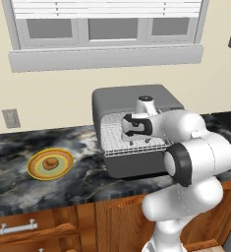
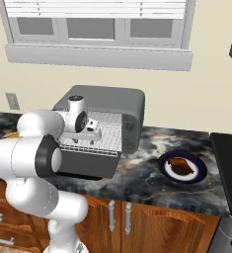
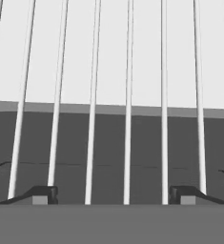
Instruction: Open the toaster oven door. Place the bread on the top rack in the toaster oven and place the chicken drumstick on the bottom rack.
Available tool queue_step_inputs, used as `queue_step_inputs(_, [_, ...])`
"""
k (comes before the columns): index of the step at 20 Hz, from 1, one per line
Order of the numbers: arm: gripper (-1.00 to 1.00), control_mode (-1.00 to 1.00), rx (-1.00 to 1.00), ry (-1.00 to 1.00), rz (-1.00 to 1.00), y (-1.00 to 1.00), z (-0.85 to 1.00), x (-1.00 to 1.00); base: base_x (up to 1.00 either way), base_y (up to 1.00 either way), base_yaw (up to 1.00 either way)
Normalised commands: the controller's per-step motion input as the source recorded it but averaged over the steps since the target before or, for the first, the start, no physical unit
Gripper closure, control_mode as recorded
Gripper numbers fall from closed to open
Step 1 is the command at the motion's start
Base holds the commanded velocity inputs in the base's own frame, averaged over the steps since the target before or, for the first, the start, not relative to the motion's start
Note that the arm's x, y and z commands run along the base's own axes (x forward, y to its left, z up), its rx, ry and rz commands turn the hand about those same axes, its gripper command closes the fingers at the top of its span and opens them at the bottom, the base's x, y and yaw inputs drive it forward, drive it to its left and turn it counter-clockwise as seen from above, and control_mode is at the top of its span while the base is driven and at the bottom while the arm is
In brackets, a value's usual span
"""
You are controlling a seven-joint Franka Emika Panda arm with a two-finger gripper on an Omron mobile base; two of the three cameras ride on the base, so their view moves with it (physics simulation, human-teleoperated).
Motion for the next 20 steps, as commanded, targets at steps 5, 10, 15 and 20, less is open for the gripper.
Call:
queue_step_inputs(5, [-1.0,-1.0,0.0,0.04,-0.04,0.0,-0.62,-0.58,0.0,0.0,0.0])
queue_step_inputs(10, [-1.0,-1.0,0.0,0.05,-0.04,0.0,-0.6,-0.59,0.0,0.0,0.0])
queue_step_inputs(15, [-1.0,-1.0,0.0,0.08,-0.04,0.0,-0.56,-0.58,0.0,0.0,0.0])
queue_step_inputs(20, [-1.0,-1.0,0.0,0.1,-0.04,0.0,-0.54,-0.55,0.0,0.0,0.0])
